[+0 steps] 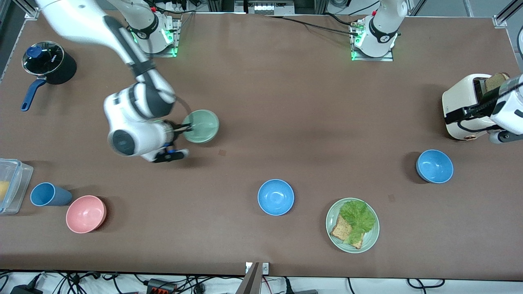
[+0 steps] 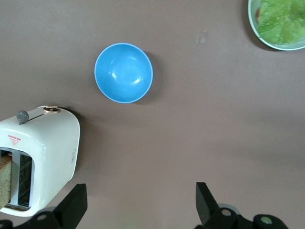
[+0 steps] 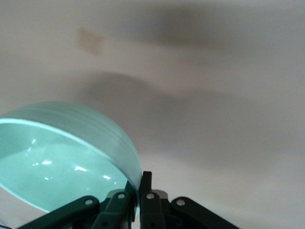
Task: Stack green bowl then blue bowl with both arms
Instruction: 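Carry the green bowl with the right gripper while the left gripper reaches the blue bowl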
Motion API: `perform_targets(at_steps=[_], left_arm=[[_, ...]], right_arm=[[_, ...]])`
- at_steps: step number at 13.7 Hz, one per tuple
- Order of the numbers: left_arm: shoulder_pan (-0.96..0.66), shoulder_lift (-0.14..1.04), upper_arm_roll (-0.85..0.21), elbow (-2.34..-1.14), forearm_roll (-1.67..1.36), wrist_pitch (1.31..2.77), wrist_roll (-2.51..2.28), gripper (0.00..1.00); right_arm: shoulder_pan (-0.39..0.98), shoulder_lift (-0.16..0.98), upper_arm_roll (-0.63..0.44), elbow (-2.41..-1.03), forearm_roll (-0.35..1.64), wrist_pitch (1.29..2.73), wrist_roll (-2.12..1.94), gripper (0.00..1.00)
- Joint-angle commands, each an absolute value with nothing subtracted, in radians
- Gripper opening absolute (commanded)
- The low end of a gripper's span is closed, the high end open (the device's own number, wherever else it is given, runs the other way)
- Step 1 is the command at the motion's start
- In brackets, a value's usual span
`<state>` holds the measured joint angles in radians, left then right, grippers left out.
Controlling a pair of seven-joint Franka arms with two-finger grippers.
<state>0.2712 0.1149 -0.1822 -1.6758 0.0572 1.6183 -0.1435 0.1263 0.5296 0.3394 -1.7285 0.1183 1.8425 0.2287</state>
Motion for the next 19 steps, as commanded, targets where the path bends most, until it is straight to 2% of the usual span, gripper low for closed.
perform_targets(at_steps=[1,4,7,10,14,15,16,17,19], left_arm=[[0.313,0.149,-0.186,-1.646,0.06,1.608,-0.111,1.0],[0.313,0.242,-0.186,-1.597,0.075,1.615,-0.057,1.0],[0.321,0.368,-0.184,-1.517,0.077,1.618,-0.042,1.0],[0.397,0.449,-0.183,-1.548,0.095,1.802,0.11,1.0],[0.443,0.578,-0.183,-1.552,0.153,1.977,0.167,1.0],[0.443,0.598,-0.181,-1.563,0.172,2.018,0.166,1.0],[0.449,0.613,-0.181,-1.566,0.172,2.038,0.166,1.0],[0.46,0.632,-0.183,-1.565,0.173,2.048,0.167,1.0],[0.465,0.664,-0.183,-1.566,0.173,2.097,0.169,1.0]], right_arm=[[0.297,0.57,0.33,-1.7,0.127,1.92,0.404,0.0],[0.414,0.652,0.33,-1.631,0.126,1.976,0.567,0.0],[0.445,0.669,0.331,-1.623,0.19,1.98,0.589,0.0],[0.472,0.698,0.33,-1.629,0.213,1.982,0.588,0.0],[0.465,0.725,0.324,-1.629,0.206,1.983,0.583,0.0],[0.463,0.732,0.322,-1.629,0.206,1.983,0.583,0.08],[0.462,0.729,0.322,-1.628,0.21,1.982,0.6,0.64],[0.462,0.724,0.322,-1.621,0.212,1.983,0.613,1.0],[0.425,0.672,0.325,-1.591,0.203,1.962,0.632,1.0]])
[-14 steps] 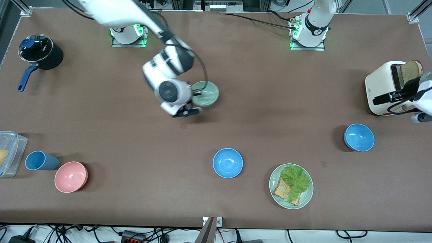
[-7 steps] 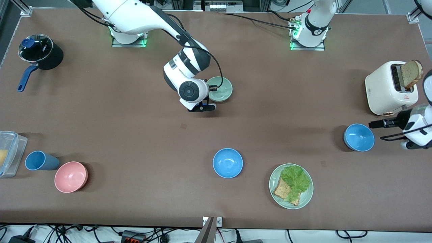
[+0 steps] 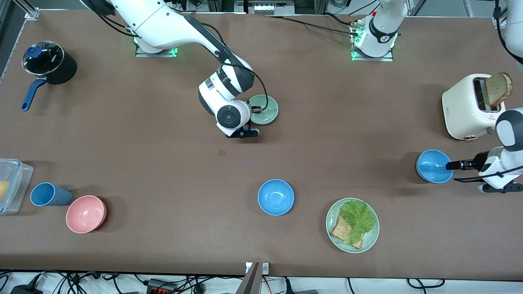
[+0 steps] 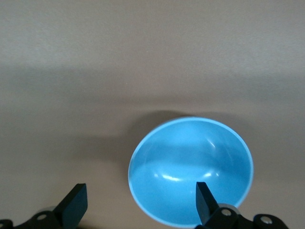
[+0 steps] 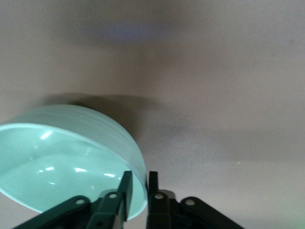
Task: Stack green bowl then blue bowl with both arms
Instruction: 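Carry the green bowl with the right gripper while the left gripper reaches the blue bowl, then release the green bowl mid-table while the left gripper grasps the blue bowl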
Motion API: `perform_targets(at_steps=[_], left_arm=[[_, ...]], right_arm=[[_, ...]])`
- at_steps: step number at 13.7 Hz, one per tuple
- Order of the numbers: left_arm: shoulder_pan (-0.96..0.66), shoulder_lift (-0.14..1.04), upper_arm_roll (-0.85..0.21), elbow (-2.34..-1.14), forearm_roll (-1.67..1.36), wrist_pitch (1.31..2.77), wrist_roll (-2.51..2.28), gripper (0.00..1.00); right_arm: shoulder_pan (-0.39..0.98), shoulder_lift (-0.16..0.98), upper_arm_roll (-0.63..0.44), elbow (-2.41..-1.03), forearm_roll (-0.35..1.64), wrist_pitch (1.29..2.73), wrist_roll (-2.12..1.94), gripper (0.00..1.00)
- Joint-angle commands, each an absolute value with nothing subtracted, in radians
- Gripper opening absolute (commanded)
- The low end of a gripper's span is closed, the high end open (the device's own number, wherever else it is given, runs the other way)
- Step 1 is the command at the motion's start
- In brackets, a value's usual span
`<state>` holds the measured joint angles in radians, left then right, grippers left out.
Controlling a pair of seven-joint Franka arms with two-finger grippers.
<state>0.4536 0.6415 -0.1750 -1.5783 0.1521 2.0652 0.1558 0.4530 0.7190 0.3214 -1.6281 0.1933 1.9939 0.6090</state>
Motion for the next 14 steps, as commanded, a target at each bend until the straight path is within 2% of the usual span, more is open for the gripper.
perform_targets(at_steps=[1,4,8,9,12,14], left_arm=[[0.465,0.678,-0.183,-1.566,0.173,2.112,0.167,1.0],[0.468,0.696,-0.183,-1.575,0.175,2.132,0.17,0.99],[0.469,0.703,-0.183,-1.601,0.175,2.174,0.178,0.9],[0.468,0.703,-0.183,-1.603,0.175,2.174,0.186,0.85],[0.479,0.71,-0.184,-1.6,0.157,2.172,0.216,0.54],[0.506,0.71,-0.196,-1.6,0.155,2.171,0.219,0.33]], right_arm=[[0.419,0.64,0.324,-1.569,0.198,1.945,0.634,1.0],[0.344,0.543,0.314,-1.523,0.195,1.91,0.634,1.0],[0.165,0.445,0.305,-1.517,0.097,1.894,0.551,1.0],[0.119,0.43,0.305,-1.519,0.074,1.893,0.487,1.0],[-0.044,0.399,0.304,-1.514,0.055,1.89,0.374,1.0],[-0.083,0.367,0.304,-1.471,-0.035,1.815,0.353,1.0]])
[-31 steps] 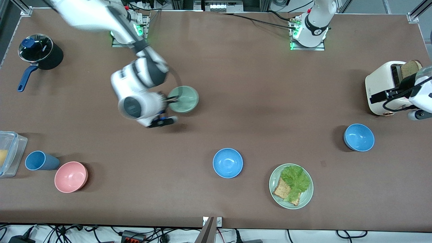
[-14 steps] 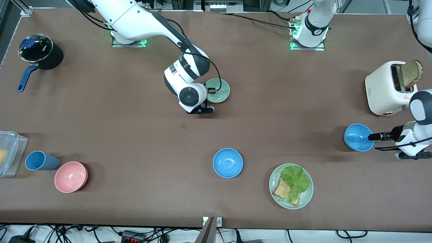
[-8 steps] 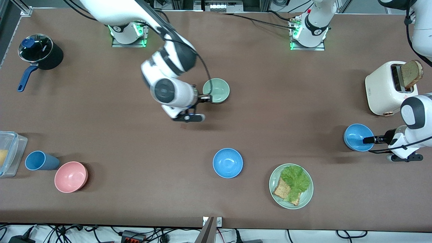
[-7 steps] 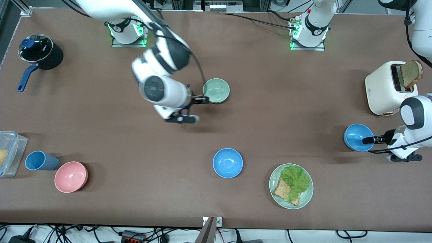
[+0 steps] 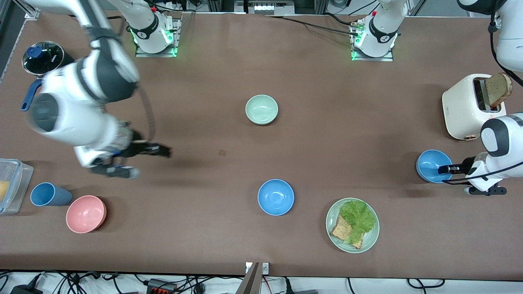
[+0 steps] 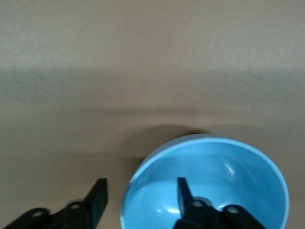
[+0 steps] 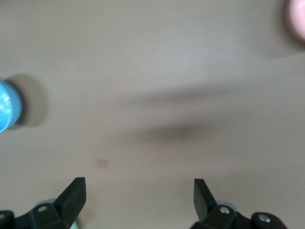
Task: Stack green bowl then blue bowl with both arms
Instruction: 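Release the green bowl mid-table while the left gripper grasps the blue bowl, then lift the blue bowl with the left gripper and carry it over the green bowl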
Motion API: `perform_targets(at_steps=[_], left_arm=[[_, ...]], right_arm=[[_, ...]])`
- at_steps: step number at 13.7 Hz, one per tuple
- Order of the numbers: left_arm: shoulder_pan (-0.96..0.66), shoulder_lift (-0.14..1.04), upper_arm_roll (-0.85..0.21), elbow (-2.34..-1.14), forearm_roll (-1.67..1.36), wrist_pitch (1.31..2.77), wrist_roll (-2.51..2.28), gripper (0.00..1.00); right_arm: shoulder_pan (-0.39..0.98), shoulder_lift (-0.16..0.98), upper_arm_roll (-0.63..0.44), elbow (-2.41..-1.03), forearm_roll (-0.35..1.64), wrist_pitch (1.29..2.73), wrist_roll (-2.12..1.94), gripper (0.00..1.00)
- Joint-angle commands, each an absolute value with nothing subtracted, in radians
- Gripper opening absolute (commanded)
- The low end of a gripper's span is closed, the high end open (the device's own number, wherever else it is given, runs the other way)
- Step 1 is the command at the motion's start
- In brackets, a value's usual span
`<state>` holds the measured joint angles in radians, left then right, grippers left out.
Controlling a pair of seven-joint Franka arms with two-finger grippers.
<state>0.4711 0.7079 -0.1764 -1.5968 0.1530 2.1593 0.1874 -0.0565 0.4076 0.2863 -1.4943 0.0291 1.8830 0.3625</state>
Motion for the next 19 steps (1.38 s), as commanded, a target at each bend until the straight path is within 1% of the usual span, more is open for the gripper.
perform_targets(at_steps=[1,2,3,4,5,7,8,11,13,15,17,18,19], left_arm=[[0.506,0.709,-0.196,-1.601,0.155,2.171,0.221,0.22],[0.506,0.707,-0.196,-1.601,0.155,2.169,0.221,0.13],[0.503,0.707,-0.196,-1.601,0.155,2.166,0.221,0.07],[0.5,0.707,-0.196,-1.601,0.155,2.164,0.222,0.03],[0.499,0.707,-0.196,-1.603,0.155,2.164,0.224,0.01],[0.497,0.703,-0.198,-1.603,0.155,2.157,0.235,0.0],[0.499,0.698,-0.204,-1.601,0.155,2.14,0.247,0.0],[0.497,0.637,-0.25,-1.6,0.155,2.027,0.229,0.0],[0.497,0.569,-0.288,-1.592,0.155,1.935,0.203,0.0],[0.499,0.5,-0.359,-1.582,0.155,1.838,0.142,0.0],[0.499,0.456,-0.435,-1.574,0.153,1.769,0.043,0.0],[0.499,0.434,-0.48,-1.574,0.153,1.74,-0.01,0.0],[0.499,0.42,-0.529,-1.572,0.14,1.715,-0.078,0.0]], right_arm=[[-0.089,0.359,0.304,-1.438,-0.067,1.766,0.354,1.0],[-0.103,0.357,0.302,-1.405,-0.071,1.729,0.353,1.0],[-0.13,0.351,0.301,-1.39,-0.071,1.706,0.345,1.0],[-0.133,0.321,0.27,-1.39,-0.063,1.704,0.327,1.0],[-0.105,0.308,0.203,-1.39,-0.06,1.703,0.283,1.0],[-0.014,0.267,0.028,-1.391,-0.057,1.703,0.127,1.0],[-0.002,0.249,-0.004,-1.391,-0.057,1.703,0.079,1.0],[-0.026,0.224,-0.02,-1.391,0.004,1.692,0.054,1.0],[-0.02,0.203,-0.047,-1.393,0.014,1.671,0.002,1.0],[-0.025,0.186,-0.051,-1.399,0.005,1.628,-0.026,1.0],[-0.023,0.151,-0.051,-1.451,0.0,1.632,-0.017,1.0],[-0.023,0.125,-0.049,-1.497,0.0,1.658,-0.017,1.0],[-0.023,0.082,-0.049,-1.573,0.0,1.704,-0.017,1.0]])
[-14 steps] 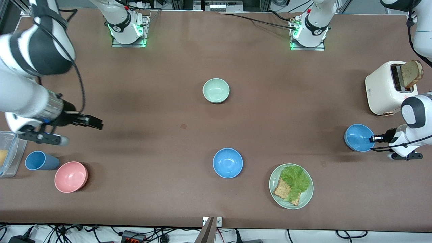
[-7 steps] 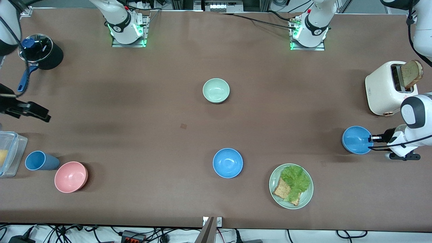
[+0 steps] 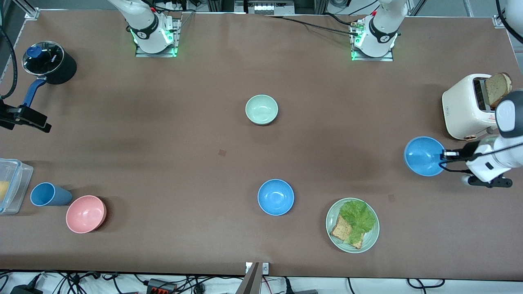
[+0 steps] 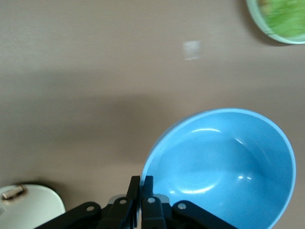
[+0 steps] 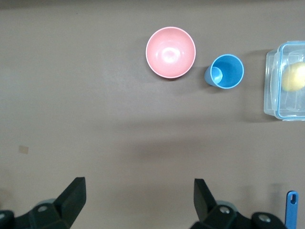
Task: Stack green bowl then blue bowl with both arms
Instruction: 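Lift the blue bowl with the left gripper and carry it over the green bowl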
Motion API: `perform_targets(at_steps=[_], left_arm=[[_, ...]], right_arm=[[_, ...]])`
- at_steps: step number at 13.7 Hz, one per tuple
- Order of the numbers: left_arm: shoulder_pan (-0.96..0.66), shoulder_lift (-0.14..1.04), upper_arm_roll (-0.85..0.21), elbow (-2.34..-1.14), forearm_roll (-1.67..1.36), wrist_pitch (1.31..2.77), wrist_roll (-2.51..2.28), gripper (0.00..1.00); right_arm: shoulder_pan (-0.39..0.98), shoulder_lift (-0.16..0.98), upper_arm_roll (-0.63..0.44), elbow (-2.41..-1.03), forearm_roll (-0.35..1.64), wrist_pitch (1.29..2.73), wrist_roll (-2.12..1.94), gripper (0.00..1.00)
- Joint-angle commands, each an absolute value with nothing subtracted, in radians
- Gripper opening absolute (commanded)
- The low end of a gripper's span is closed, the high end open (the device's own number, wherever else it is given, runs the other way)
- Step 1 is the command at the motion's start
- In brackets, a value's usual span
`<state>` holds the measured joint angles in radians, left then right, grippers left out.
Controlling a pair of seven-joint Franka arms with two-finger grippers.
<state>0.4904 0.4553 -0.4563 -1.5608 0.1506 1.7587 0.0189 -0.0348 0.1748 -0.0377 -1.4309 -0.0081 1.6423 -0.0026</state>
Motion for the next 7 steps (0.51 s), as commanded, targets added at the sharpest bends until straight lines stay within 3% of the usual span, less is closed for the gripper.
perform_targets(at_steps=[1,5,7], left_arm=[[0.5,0.407,-0.57,-1.568,0.106,1.688,-0.163,0.0],[0.47,0.419,-0.733,-1.563,0.046,1.7,-0.55,0.0],[0.367,0.434,-0.75,-1.563,0.045,1.742,-0.738,0.0]], right_arm=[[-0.023,0.045,-0.049,-1.627,-0.002,1.739,-0.017,1.0],[-0.021,0.003,-0.048,-1.689,-0.003,1.759,-0.02,1.0],[-0.018,-0.008,-0.043,-1.706,-0.005,1.756,-0.018,1.0]])
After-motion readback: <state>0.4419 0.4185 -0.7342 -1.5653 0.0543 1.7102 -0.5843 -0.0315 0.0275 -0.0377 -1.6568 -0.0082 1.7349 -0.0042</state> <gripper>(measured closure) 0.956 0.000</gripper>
